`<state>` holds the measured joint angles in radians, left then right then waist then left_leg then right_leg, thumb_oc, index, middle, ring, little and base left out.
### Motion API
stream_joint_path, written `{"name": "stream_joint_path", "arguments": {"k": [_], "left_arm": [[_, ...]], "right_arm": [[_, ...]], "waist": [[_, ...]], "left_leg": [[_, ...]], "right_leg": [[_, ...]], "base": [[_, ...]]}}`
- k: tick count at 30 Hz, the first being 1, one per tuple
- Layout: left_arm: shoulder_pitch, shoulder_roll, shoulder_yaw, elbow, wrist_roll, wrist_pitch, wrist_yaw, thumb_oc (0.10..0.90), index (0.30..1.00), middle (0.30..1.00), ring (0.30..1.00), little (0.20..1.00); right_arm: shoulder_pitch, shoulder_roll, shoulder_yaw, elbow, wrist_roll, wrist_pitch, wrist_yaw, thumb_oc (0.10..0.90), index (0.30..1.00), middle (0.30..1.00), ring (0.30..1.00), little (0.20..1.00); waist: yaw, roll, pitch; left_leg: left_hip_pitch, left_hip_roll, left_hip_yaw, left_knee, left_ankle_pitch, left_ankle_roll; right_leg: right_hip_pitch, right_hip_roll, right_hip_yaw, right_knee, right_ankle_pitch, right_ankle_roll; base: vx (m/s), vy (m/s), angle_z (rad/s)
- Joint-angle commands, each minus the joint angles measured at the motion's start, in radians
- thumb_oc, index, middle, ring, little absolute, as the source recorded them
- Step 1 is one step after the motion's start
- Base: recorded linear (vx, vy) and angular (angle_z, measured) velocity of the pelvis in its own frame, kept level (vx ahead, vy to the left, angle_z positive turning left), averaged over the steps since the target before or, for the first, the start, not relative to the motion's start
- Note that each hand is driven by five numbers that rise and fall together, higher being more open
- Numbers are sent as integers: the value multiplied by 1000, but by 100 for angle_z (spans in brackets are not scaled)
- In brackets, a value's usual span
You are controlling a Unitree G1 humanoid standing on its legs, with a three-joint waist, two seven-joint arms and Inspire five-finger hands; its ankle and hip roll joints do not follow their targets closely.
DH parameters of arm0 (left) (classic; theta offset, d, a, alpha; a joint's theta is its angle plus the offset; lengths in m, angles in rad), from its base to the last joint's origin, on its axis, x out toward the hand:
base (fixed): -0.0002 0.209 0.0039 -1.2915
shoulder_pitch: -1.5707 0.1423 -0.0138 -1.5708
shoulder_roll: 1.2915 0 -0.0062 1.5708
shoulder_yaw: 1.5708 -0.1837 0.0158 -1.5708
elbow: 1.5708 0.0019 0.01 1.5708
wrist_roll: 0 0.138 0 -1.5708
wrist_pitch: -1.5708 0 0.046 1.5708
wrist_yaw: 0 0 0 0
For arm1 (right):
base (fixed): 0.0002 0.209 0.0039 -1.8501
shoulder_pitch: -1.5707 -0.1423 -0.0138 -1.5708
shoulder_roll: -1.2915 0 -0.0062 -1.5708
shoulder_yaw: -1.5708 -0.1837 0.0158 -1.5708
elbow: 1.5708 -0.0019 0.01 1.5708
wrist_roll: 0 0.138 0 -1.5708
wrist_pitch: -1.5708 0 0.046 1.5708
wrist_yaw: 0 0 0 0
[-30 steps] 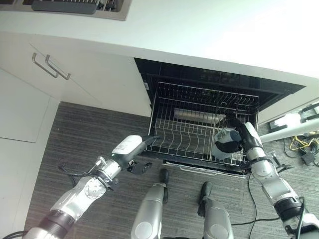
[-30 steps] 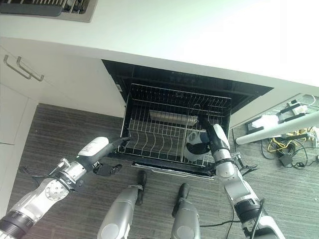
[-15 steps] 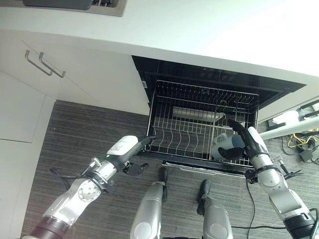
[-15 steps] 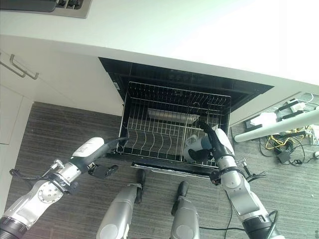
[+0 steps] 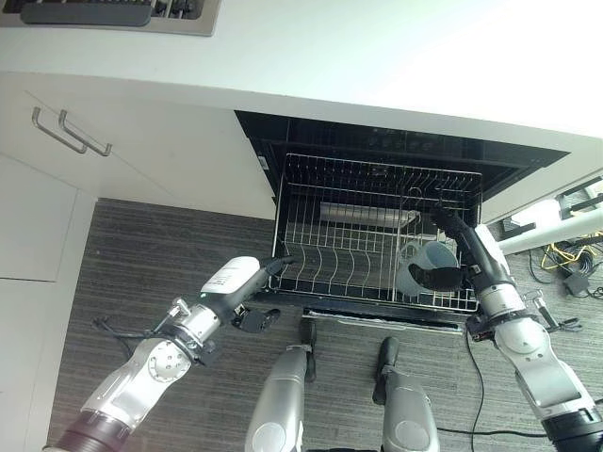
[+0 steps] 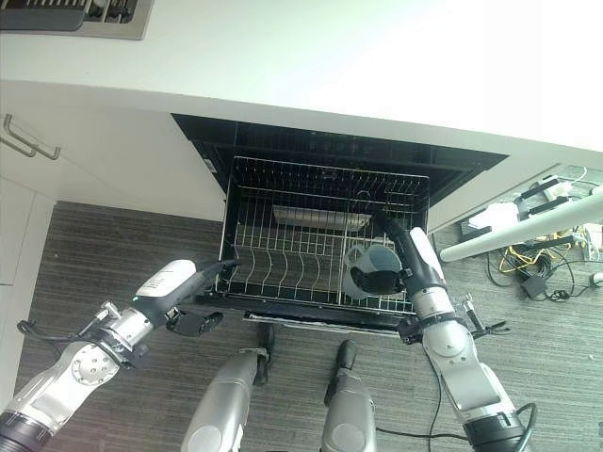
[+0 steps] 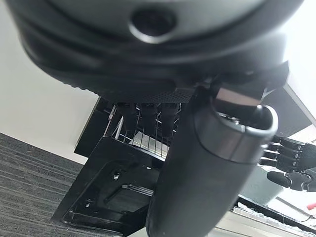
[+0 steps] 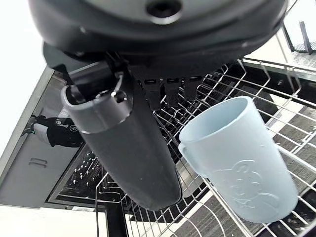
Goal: Place the dishes in the dishwasher.
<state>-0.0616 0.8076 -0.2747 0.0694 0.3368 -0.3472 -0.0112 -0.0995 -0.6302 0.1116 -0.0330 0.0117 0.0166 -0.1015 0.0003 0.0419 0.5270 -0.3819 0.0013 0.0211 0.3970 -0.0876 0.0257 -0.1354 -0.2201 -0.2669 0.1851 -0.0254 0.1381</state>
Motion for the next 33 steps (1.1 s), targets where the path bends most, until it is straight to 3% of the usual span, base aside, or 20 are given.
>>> {"name": "stream_joint_path", "arguments": {"k": [1,5,9,14,19,22,26,28,31,32,33], "left_arm": [[24,-31,18,-86,-18,-48,38,800,900,900,900,900],[27,-35,12,-97,-21,-37,40,800,900,900,900,900],[33,-40,22,-116,-31,-25,30,800,900,900,900,900],[50,-58,27,-114,-29,-29,43,800,900,900,900,900],[105,-121,31,-62,10,-61,156,800,900,900,900,900],[119,-150,25,-37,24,-54,197,800,900,900,900,900],[105,-174,33,2,-3,-40,270,800,900,900,900,900],[103,-193,61,10,-64,-22,305,800,900,900,900,900],[113,-215,100,5,-131,-8,334,800,900,900,900,900],[123,-232,132,4,-190,7,342,800,900,900,900,900],[146,-260,186,-1,-255,25,348,800,900,900,900,900]], "right_arm": [[-33,-67,-46,-67,-18,-122,-114,800,900,900,900,900],[-34,-71,-73,-108,-99,-163,-219,800,900,900,900,900],[-26,-75,-95,-154,-62,-179,-198,800,900,900,900,900],[-8,-45,-95,-194,7,-270,-198,800,900,900,900,900],[88,32,-128,-270,36,-484,-197,800,900,900,900,900],[124,55,-157,-274,45,-541,-196,800,900,900,900,900],[120,74,-164,-264,117,-570,-191,800,900,900,900,900],[126,109,-162,-254,224,-543,-133,800,900,900,900,900],[136,143,-155,-246,250,-545,-102,800,900,900,900,900],[153,165,-156,-246,266,-559,-85,800,900,900,900,900],[164,186,-161,-244,278,-562,-65,800,900,900,900,900]], "waist": [[-10,43,-87],[-16,51,-85],[-22,55,-86],[-33,45,-104],[-51,-7,-224],[-51,-27,-293],[-44,-44,-342],[-41,-46,-357],[-37,-42,-362],[-35,-35,-362],[-29,-25,-365]], "left_leg": [[98,103,102,-97,-78,-40],[98,99,104,-97,-83,-40],[100,97,109,-97,-88,-39],[110,99,120,-97,-97,-39],[179,100,165,-97,-141,-28],[224,82,179,-97,-174,-11],[271,42,162,-97,-212,29],[282,12,145,-97,-225,52],[286,-7,130,-97,-237,68],[286,-15,116,-97,-243,80],[287,-16,107,-97,-245,87]], "right_leg": [[-40,29,27,115,-149,-3],[-42,30,31,115,-152,-3],[-45,28,36,115,-154,-3],[-45,31,47,115,-159,-1],[-1,7,53,115,-168,24],[26,-6,63,115,-168,39],[57,-7,83,115,-155,58],[64,-10,95,115,-105,75],[70,-18,98,115,-42,80],[77,-1,92,115,-14,78],[78,53,72,144,-23,65]], "base": [[0,0,0],[-4,43,0],[-3,39,-3],[-15,57,-4],[54,183,-28],[111,251,-54],[36,283,-8],[21,243,15],[29,162,23],[91,184,18],[107,157,31]]}}
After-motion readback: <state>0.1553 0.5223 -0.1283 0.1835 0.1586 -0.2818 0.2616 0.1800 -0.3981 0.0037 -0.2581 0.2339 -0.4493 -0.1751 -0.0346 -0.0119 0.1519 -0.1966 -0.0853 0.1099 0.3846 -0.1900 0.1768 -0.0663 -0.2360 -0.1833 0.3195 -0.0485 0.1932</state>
